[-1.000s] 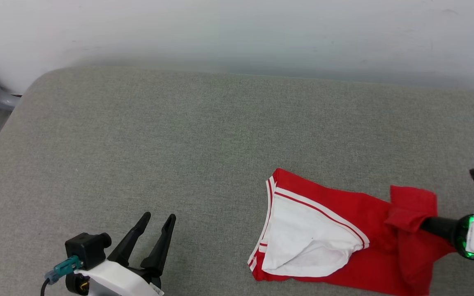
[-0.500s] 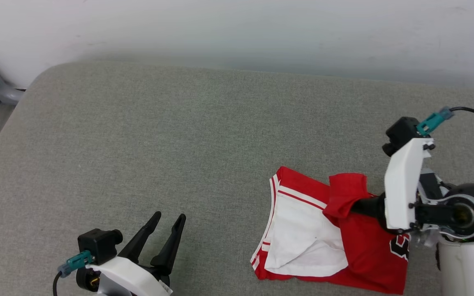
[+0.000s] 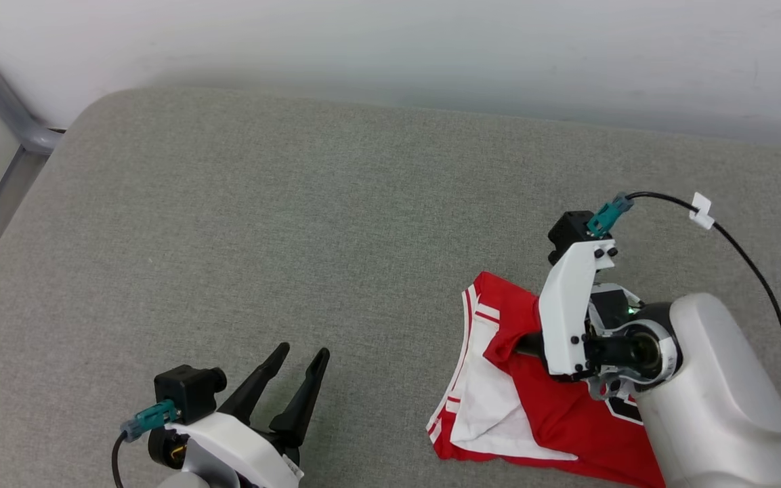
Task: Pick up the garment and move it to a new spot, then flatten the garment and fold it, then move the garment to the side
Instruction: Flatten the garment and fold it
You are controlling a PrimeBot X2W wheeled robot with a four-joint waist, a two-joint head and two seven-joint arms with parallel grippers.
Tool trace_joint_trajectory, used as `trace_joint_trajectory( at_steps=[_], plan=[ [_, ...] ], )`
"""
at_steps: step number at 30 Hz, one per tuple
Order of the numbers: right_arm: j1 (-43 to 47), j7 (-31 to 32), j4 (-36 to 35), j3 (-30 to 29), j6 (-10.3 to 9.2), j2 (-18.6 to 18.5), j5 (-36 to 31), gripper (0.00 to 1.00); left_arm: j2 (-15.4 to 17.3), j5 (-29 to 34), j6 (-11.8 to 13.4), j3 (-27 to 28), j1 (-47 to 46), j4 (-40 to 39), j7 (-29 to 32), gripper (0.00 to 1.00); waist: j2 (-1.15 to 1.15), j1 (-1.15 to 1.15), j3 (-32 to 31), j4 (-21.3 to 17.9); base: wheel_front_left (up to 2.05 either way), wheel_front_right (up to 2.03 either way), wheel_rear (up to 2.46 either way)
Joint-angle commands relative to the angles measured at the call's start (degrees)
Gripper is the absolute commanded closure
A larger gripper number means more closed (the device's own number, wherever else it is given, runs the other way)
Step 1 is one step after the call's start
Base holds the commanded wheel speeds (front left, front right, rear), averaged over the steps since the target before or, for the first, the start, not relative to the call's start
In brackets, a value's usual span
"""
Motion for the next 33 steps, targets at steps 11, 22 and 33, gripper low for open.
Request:
trace_joint_trajectory(
  at_steps=[11,22,33],
  plan=[
    [-4.20,-9.93,13.19,6.32,-0.05,0.53,1.00,0.76,0.32,-1.19,-0.14,-1.65,-1.25,0.93,-0.30,0.00,0.00,0.00,-0.04,0.67,0.00,0.00,0.00],
    [-5.10,-13.26,12.72,7.60,-0.05,0.26,11.01,0.00,0.84,-1.85,-0.14,-1.01,-0.53,0.99,-0.37,0.00,0.00,0.00,-1.44,-1.06,0.00,0.00,0.00],
    [6.02,-28.40,-7.30,6.45,-0.05,-11.63,12.54,0.00,0.45,0.43,-0.14,1.63,1.03,-2.48,-0.37,0.00,0.00,0.00,-1.38,-2.27,0.00,0.00,0.00]
  ],
)
